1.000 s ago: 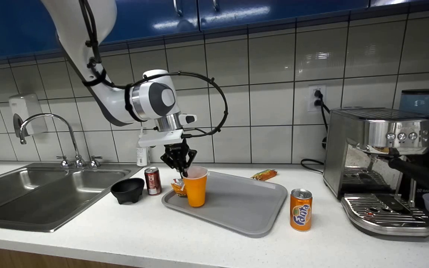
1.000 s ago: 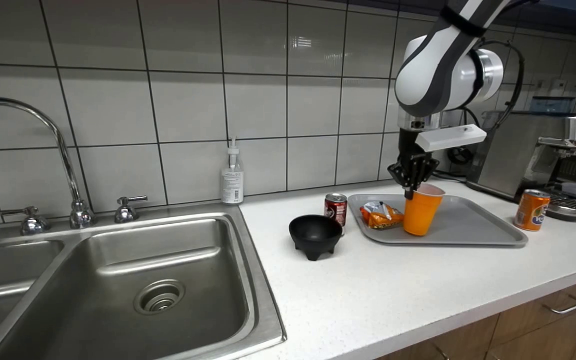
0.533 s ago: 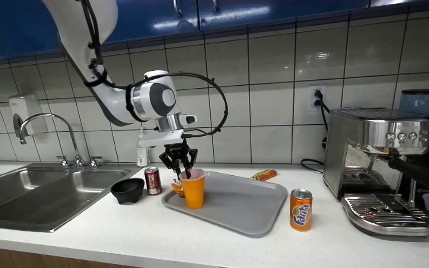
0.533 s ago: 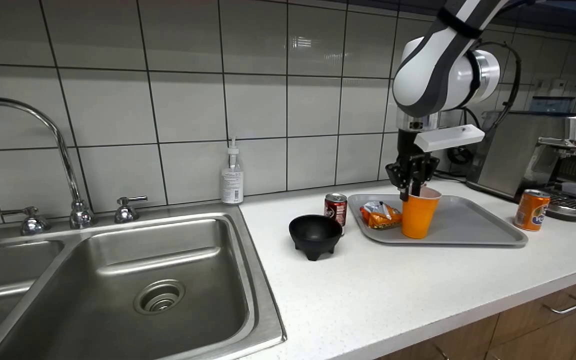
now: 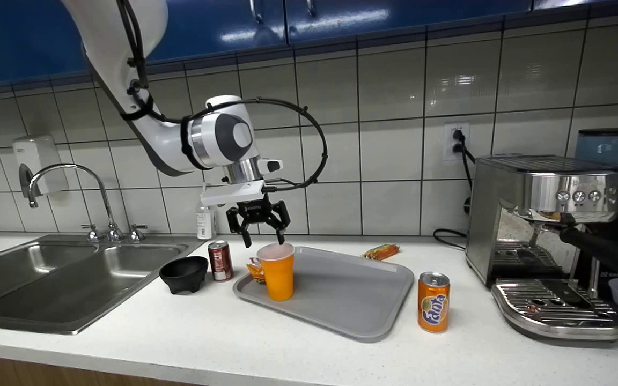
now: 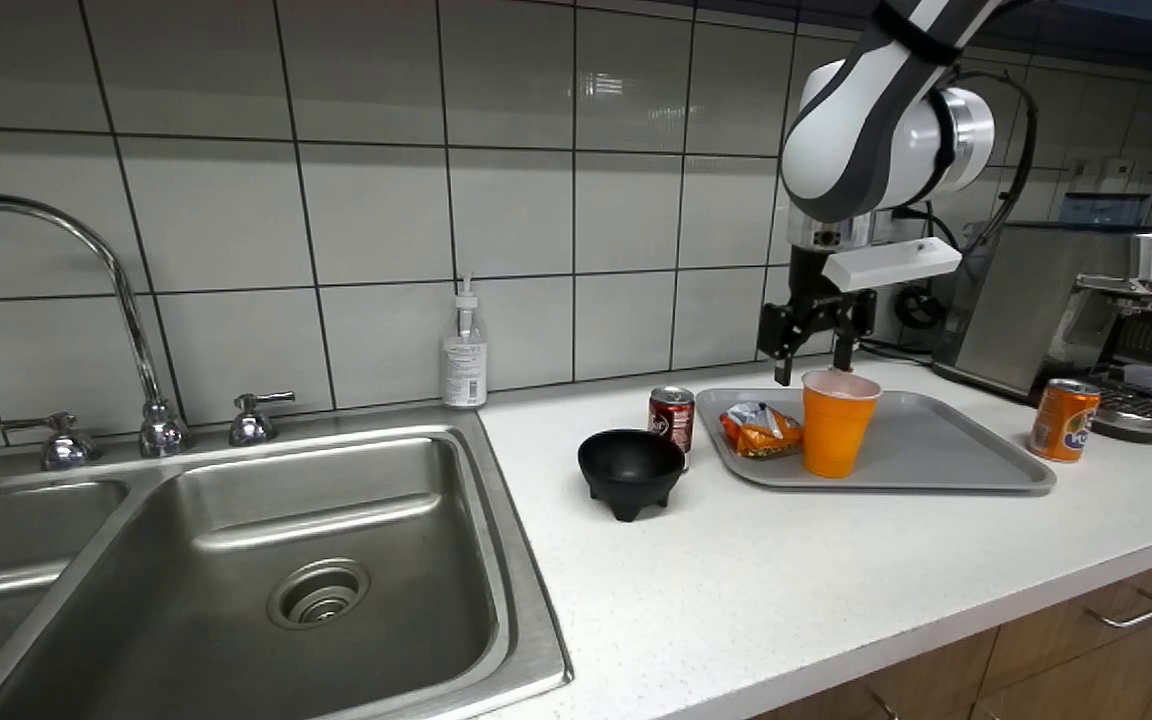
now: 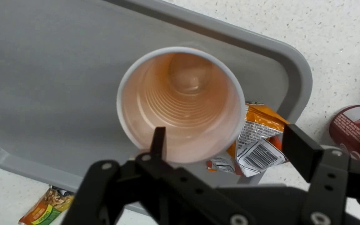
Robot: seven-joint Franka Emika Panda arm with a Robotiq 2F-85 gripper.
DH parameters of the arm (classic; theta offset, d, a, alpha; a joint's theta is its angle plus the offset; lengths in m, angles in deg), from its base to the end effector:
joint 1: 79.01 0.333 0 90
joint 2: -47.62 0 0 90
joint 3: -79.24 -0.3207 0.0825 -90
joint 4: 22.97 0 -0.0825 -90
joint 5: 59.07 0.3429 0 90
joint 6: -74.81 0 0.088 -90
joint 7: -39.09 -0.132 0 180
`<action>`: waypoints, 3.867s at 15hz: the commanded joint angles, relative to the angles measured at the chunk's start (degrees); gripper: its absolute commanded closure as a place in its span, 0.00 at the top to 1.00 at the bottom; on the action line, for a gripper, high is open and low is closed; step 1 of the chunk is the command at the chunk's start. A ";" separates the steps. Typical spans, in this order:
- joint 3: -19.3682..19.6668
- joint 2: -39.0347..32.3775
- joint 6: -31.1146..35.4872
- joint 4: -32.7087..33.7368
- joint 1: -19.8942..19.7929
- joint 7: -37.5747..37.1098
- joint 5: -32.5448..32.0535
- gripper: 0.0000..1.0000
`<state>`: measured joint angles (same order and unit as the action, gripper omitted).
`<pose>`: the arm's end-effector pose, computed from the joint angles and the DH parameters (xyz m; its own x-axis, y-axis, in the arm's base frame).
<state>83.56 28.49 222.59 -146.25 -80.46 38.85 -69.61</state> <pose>0.5549 -0.0547 0.2648 0.9950 0.0571 0.0825 0.0455 -0.9897 0.1356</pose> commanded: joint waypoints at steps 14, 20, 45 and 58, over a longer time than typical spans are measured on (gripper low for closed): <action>2.58 3.88 -0.82 0.56 -2.34 -0.19 0.89 1.00; 3.28 2.78 -0.12 0.53 -2.68 -0.12 0.43 1.00; 5.56 -0.42 3.20 5.27 -2.59 -6.92 0.69 1.00; 6.94 -10.60 1.78 18.37 -3.35 -9.42 4.77 1.00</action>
<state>90.47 21.05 225.56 -132.62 -83.09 30.87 -65.98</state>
